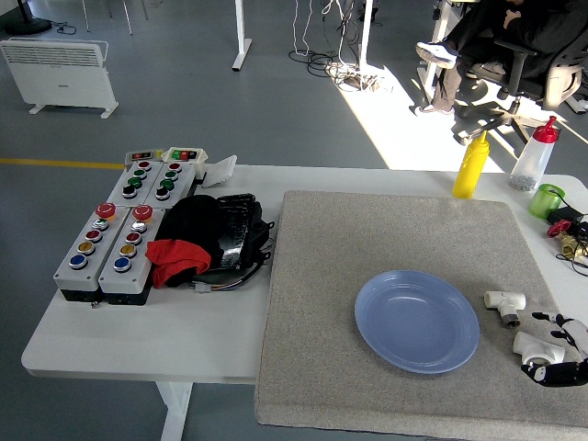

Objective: Pick pipe place plate twice

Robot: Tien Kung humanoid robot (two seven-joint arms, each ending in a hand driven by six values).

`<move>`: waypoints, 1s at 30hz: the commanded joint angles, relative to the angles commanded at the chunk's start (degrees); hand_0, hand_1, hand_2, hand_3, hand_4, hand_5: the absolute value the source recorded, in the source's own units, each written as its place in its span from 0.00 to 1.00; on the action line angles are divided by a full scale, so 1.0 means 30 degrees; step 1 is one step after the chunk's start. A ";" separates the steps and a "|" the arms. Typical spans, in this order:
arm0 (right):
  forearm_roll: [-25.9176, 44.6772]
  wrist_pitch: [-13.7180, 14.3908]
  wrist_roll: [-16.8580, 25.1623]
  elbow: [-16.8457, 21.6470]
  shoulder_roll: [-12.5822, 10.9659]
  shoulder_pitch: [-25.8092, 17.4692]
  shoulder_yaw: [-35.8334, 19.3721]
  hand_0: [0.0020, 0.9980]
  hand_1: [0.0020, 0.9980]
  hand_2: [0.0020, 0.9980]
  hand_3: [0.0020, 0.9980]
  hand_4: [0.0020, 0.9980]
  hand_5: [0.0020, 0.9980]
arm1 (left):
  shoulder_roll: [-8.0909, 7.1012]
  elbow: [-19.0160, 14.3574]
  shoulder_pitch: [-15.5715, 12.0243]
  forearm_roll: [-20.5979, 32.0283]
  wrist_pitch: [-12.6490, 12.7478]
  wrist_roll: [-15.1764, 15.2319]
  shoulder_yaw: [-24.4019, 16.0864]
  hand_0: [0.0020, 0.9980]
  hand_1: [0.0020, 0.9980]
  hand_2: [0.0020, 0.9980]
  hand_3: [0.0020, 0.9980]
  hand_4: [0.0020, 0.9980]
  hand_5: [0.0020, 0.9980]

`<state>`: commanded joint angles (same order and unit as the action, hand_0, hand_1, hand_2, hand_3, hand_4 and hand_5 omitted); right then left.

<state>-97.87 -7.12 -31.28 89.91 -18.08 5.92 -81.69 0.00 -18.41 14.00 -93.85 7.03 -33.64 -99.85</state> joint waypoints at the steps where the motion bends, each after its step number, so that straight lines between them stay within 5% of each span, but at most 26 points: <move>1: -0.0168 0.0061 0.0036 -0.0098 0.0010 0.0017 0.0114 0.94 0.88 0.94 0.85 0.82 0.25 | 0.0000 0.0000 -0.0002 0.0015 0.0002 0.0000 0.0012 0.67 0.67 0.70 0.64 0.35 1.00; 3: -0.0399 0.0067 0.0043 -0.0205 0.0016 0.0042 0.0233 0.94 0.88 0.94 0.85 0.82 0.25 | 0.0000 -0.0002 -0.0006 0.0034 0.0006 -0.0007 0.0029 0.67 0.67 0.70 0.64 0.35 1.00; 4: -0.0472 0.0043 0.0020 -0.0238 0.0015 0.0053 0.0262 0.86 0.81 0.85 0.81 0.79 0.24 | 0.0000 -0.0002 -0.0008 0.0039 0.0006 -0.0010 0.0035 0.67 0.67 0.70 0.64 0.34 1.00; 9: -0.0840 -0.0105 -0.0136 -0.0477 -0.0001 0.0131 0.0494 0.86 0.81 0.85 0.81 0.79 0.24 | 0.0000 -0.0007 -0.0041 0.0056 0.0005 -0.0029 0.0067 0.67 0.67 0.70 0.64 0.34 1.00; 10: -0.0893 -0.0074 -0.0093 -0.0533 0.0001 0.0149 0.0560 0.76 0.74 0.78 0.79 0.77 0.22 | 0.0000 -0.0011 -0.0046 0.0046 0.0000 -0.0038 0.0065 0.67 0.67 0.70 0.64 0.34 1.00; 15: -0.1426 0.0285 0.0432 -0.0791 0.0020 0.0132 0.0837 0.76 0.74 0.78 0.79 0.77 0.22 | 0.0000 -0.0032 -0.0103 -0.0090 -0.0035 -0.0086 0.0010 0.67 0.67 0.70 0.64 0.34 1.00; 16: -0.1459 0.0329 0.0490 -0.0826 0.0022 0.0128 0.0865 0.57 0.64 0.66 0.75 0.73 0.18 | 0.0000 -0.0037 -0.0114 -0.0120 -0.0043 -0.0096 -0.0004 0.67 0.67 0.70 0.64 0.34 1.00; 21: -0.1657 0.0617 0.0859 -0.1144 0.0015 0.0121 0.1001 0.57 0.64 0.66 0.75 0.73 0.18 | 0.0000 -0.0068 -0.0204 -0.0321 -0.0094 -0.0168 -0.0090 0.67 0.67 0.70 0.64 0.34 1.00; 22: -0.1690 0.0677 0.0936 -0.1212 0.0017 0.0126 0.1014 0.44 0.55 0.60 0.73 0.68 0.14 | 0.0000 -0.0074 -0.0221 -0.0351 -0.0102 -0.0182 -0.0102 0.67 0.67 0.70 0.64 0.34 1.00; 30: -0.1519 0.1144 0.1492 -0.1601 -0.0021 0.0033 0.0955 0.38 0.50 0.58 0.72 0.69 0.15 | 0.0000 -0.0122 -0.0421 -0.0579 -0.0181 -0.0338 -0.0144 0.68 0.67 0.70 0.64 0.34 1.00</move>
<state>-102.43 -3.69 -26.81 85.11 -18.14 6.02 -78.82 0.00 -18.78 12.73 -95.58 6.49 -34.66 -100.28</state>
